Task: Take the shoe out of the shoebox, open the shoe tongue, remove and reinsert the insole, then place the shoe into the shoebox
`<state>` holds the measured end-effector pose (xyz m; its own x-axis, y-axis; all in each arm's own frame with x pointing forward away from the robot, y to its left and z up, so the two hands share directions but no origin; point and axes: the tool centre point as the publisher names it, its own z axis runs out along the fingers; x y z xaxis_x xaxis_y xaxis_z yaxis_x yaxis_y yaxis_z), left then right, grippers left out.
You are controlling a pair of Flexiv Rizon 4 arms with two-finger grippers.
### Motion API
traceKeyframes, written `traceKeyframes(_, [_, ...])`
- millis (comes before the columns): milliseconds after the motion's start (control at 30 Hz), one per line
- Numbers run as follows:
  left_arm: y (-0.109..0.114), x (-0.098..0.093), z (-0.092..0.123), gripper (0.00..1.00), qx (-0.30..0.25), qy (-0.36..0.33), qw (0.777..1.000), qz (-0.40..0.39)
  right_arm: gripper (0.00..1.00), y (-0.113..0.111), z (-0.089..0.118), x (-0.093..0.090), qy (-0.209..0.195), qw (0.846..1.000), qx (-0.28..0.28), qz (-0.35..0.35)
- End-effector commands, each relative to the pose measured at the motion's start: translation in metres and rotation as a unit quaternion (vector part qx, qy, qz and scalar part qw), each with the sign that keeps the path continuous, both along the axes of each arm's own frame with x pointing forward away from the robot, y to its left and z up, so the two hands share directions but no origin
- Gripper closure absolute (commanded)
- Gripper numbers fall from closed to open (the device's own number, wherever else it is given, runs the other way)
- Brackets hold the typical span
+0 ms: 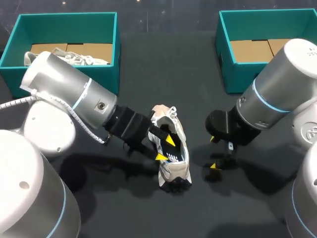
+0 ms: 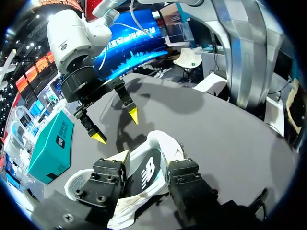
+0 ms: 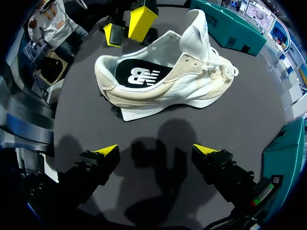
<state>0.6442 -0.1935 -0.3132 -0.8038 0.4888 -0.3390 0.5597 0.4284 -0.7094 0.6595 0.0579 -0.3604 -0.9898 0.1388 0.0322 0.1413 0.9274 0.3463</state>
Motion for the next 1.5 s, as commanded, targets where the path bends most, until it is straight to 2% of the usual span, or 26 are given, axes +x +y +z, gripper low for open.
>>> traceKeyframes(33, [0.023, 0.003, 0.014, 0.59, 0.026, 0.002, 0.999, -0.022, 0.00, -0.032, 0.019, -0.011, -0.001, 1.000, 0.004, -0.006])
traceKeyframes(100, [0.030, 0.005, 0.016, 0.58, 0.033, 0.005, 0.999, -0.032, 0.00, -0.039, 0.020, -0.013, 0.005, 1.000, -0.007, -0.020])
traceKeyframes(233, [0.043, 0.012, 0.024, 0.58, 0.042, 0.008, 0.998, -0.052, 0.00, -0.049, 0.021, -0.016, 0.006, 1.000, 0.004, -0.004])
traceKeyframes(633, [0.082, 0.034, 0.056, 0.58, 0.092, -0.004, 0.987, -0.134, 0.00, -0.049, 0.021, -0.016, 0.006, 1.000, 0.004, -0.004])
traceKeyframes(767, [0.091, 0.037, 0.069, 0.56, 0.109, -0.013, 0.980, -0.168, 0.00, -0.049, 0.021, -0.016, 0.006, 1.000, 0.004, -0.004])
traceKeyframes(833, [0.094, 0.038, 0.075, 0.61, 0.122, -0.009, 0.974, -0.189, 0.00, -0.049, 0.021, -0.016, 0.006, 1.000, 0.004, -0.004])
traceKeyframes(900, [0.096, 0.038, 0.082, 0.75, 0.146, -0.007, 0.965, -0.219, 0.00, -0.049, 0.021, -0.016, 0.006, 1.000, 0.004, -0.004])
traceKeyframes(967, [0.098, 0.038, 0.089, 1.00, 0.176, -0.020, 0.948, -0.264, 0.00, -0.049, 0.021, -0.016, 0.006, 1.000, 0.004, -0.004])
traceKeyframes(1033, [0.098, 0.042, 0.096, 1.00, 0.181, -0.050, 0.943, -0.274, 0.00, -0.049, 0.021, -0.016, 0.006, 1.000, 0.004, -0.004])
traceKeyframes(1433, [0.098, 0.042, 0.096, 1.00, 0.181, -0.050, 0.943, -0.274, 0.00, -0.049, 0.021, -0.016, 0.006, 1.000, 0.004, -0.004])
traceKeyframes(1500, [0.088, 0.042, 0.097, 1.00, 0.190, -0.078, 0.935, -0.288, 0.00, -0.049, 0.021, -0.016, 0.006, 1.000, 0.004, -0.004])
